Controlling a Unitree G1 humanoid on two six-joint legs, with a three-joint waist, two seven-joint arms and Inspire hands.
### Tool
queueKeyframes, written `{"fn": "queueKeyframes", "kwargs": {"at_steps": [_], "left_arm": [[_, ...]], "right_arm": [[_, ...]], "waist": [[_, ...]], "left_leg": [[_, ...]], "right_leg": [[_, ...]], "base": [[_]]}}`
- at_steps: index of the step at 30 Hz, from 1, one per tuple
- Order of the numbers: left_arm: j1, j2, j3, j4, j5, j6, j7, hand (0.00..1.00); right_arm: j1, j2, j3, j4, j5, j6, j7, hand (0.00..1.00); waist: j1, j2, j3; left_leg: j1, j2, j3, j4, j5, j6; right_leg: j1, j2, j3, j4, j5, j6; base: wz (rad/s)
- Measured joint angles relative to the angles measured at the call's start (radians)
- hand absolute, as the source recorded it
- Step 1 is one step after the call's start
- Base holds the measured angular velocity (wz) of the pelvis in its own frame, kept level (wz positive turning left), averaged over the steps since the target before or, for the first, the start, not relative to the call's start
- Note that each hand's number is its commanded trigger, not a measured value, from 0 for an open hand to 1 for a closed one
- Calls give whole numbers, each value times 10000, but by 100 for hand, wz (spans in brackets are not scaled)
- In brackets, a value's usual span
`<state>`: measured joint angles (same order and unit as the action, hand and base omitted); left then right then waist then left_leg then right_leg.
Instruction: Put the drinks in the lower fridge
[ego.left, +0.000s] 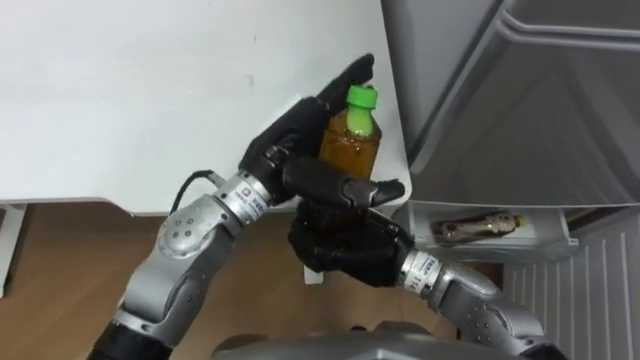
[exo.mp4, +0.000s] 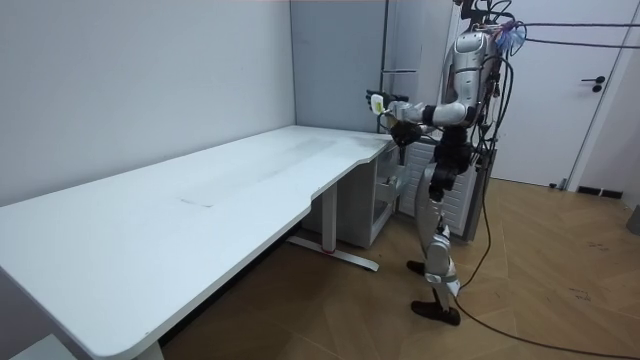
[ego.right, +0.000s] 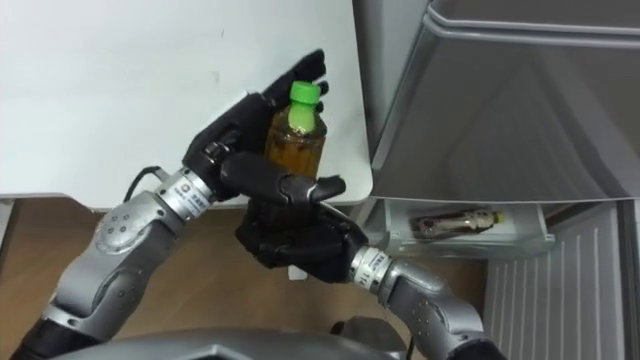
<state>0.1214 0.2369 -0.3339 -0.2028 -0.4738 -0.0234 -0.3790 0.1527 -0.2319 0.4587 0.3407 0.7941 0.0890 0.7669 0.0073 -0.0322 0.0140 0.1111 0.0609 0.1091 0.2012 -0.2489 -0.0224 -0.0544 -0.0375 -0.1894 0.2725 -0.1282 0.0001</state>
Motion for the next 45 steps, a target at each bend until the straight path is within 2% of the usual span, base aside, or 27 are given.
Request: {"fn": "queueKeyframes", "kwargs": {"at_steps": [3,8,10,12,14,18,19,23,25,27,29,31,34,36,38,42,45], "left_arm": [[3,-18,156,-404,-9,-61,178,0],[-1,-164,987,-1502,44,-350,645,0],[-2,-264,1274,-1835,84,-613,964,0],[-25,-388,1679,-2046,123,-968,1364,0],[-29,-576,2421,-2172,562,-1374,2018,0],[72,-672,3701,-2547,1584,-1801,3093,0],[95,-693,4028,-2717,1827,-2076,3533,0],[188,-742,5462,-3074,2909,-3197,5175,0],[290,-743,6027,-3083,3478,-3536,5954,0],[346,-739,6489,-3082,3824,-3667,6606,0],[801,-673,7246,-3060,3998,-3851,7429,0],[921,-673,7843,-2898,4002,-3896,8041,0],[1230,-668,8864,-2436,3695,-4077,8998,0],[1374,-602,9294,-1915,2980,-4186,9442,0],[1559,-522,9787,-845,2025,-4184,9885,0],[2068,-513,10034,735,359,-4149,10583,0],[2423,-518,9671,1946,-710,-4062,11056,0]], "right_arm": [[196,-18,-17,6,-1,-4,17,100],[558,-61,-218,7,-9,-19,92,100],[757,-55,-397,7,-68,-42,91,100],[917,-108,-649,44,-107,-82,88,100],[1230,-86,-1074,62,-178,-334,89,100],[1622,-44,-1994,46,-604,-482,199,100],[1828,-28,-2289,-23,-603,-546,207,100],[2332,30,-2910,-105,-1041,-1215,214,100],[2456,112,-3091,-105,-1282,-1331,214,100],[2678,207,-3295,-110,-1469,-1346,212,100],[3029,142,-3490,-161,-1616,-1345,213,100],[3254,147,-3782,-196,-1624,-1339,201,100],[3421,107,-4171,-392,-1663,-1328,124,100],[3427,32,-4254,-441,-1671,-1315,47,100],[3451,-20,-4282,-533,-1678,-1298,-44,100],[3714,-51,-4336,-923,-1672,-1013,-435,100],[3709,-50,-4356,-1030,-1653,-840,-750,100]], "waist": [[1,7,-3],[142,73,1],[250,111,-13],[291,160,12],[455,289,10],[624,370,-38],[796,386,-47],[1182,411,-59],[1258,419,-64],[1388,473,-95],[1558,633,-179],[1679,743,-180],[1761,809,-179],[1821,826,-179],[1937,863,-184],[2110,854,-190],[2223,799,-184]], "left_leg": [[132,9,-2,-25,-15,9],[223,38,32,-50,-60,12],[275,48,9,-37,-66,8],[379,52,12,-44,-66,8],[574,64,28,-133,-71,4],[581,76,-46,-158,-82,0],[604,76,-39,-151,-82,-1],[731,113,-10,-151,-88,-16],[759,127,-29,-144,-91,-20],[814,132,-114,-161,-93,-23],[1089,135,-119,-351,-91,-24],[1238,131,-124,-401,-92,-23],[1277,115,-142,-414,-91,-22],[1263,113,-145,-410,-87,-23],[1267,105,-105,-417,-86,-22],[1375,99,-36,-509,-87,-21],[1433,92,-28,-533,-87,-20]], "right_leg": [[118,11,7,-10,-10,12],[164,38,11,3,-9,11],[225,43,9,6,-9,11],[353,47,4,-20,-10,12],[529,80,9,-94,-9,13],[524,77,-27,-67,-18,12],[516,73,-21,-21,-44,4],[623,101,-16,-29,-71,-1],[709,111,-42,-110,-71,-2],[844,128,-77,-216,-67,0],[1039,165,-54,-340,-85,29],[1126,164,-62,-341,-107,51],[1126,142,-70,-311,-167,56],[1099,129,-93,-283,-178,48],[1067,108,-92,-225,-190,45],[1074,112,-60,-182,-215,48],[1100,101,-48,-144,-226,50]], "base": [[0],[0],[0],[2],[0],[1],[0],[-1],[6],[10],[0],[0],[1],[0],[-4],[-3],[-2]]}}
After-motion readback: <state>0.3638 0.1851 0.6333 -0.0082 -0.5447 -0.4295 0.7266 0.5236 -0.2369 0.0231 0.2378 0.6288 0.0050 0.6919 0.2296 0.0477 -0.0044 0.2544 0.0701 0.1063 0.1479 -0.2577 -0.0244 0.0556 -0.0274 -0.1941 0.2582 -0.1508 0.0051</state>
